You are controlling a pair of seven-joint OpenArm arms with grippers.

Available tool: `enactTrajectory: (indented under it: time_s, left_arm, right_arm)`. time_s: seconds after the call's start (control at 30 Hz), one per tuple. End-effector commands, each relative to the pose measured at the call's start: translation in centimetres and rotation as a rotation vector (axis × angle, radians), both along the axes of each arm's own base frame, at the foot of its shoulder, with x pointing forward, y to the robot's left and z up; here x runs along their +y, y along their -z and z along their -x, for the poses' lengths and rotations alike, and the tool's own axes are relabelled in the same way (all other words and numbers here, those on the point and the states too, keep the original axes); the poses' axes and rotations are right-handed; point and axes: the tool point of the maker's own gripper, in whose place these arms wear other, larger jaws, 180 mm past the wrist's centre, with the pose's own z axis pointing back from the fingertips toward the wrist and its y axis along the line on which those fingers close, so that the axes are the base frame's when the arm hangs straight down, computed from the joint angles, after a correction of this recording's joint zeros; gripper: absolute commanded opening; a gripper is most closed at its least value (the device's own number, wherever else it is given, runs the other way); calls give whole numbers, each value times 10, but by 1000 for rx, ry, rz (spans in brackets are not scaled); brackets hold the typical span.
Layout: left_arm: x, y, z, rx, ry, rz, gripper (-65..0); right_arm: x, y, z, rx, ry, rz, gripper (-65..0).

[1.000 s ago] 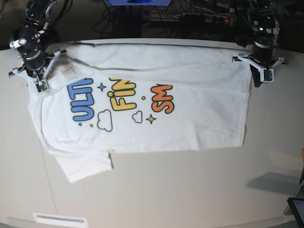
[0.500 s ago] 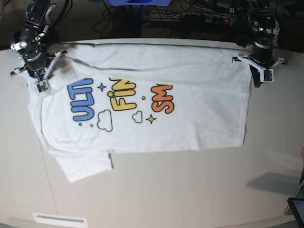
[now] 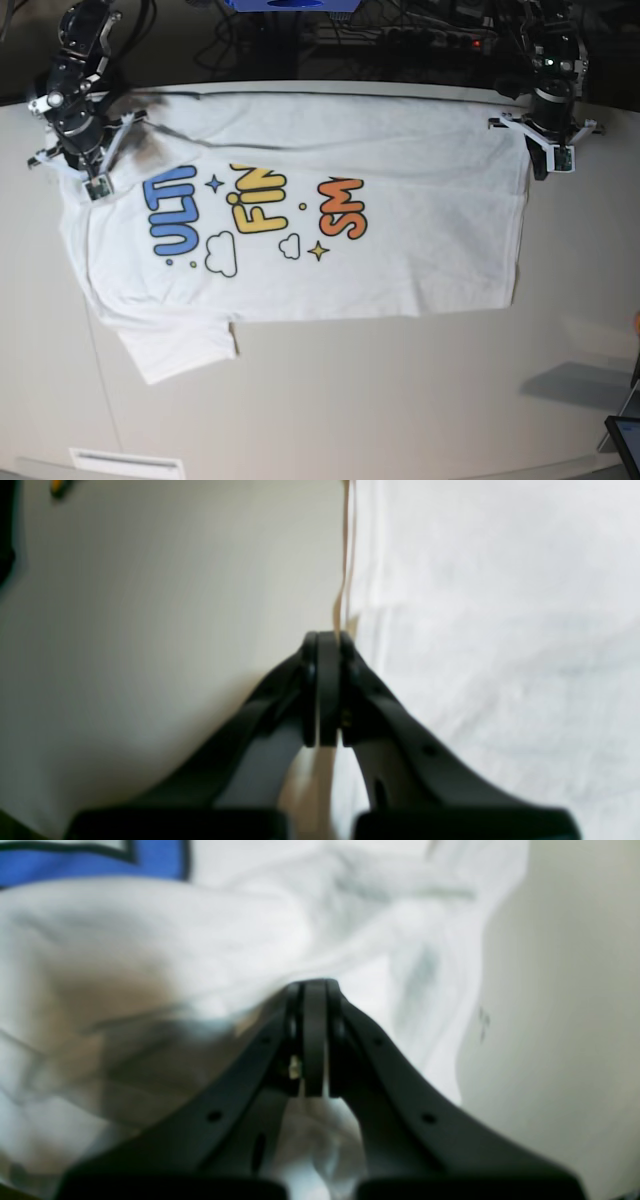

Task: Fold the T-shirt properly
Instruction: 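Move both grippers outward to the shirt's side edges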

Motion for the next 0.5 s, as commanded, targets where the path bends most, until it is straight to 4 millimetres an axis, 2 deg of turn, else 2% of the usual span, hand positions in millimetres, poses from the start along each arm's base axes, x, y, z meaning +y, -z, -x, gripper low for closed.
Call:
enactTrajectory:
  time_s: [0.0, 0.27, 0.47]
  left_arm:
    - [3, -15, -10, -52, 8, -20, -648]
    - [3, -16, -12, -57, 7, -20, -648]
    - [-1, -12, -11, -60, -7, 0, -648]
  right_arm:
    - [7, -11, -10, -53, -25, -10, -649]
    - [25, -8, -13, -30, -71, -21, -649]
    - [41, -17, -28, -46, -113, -17, -649]
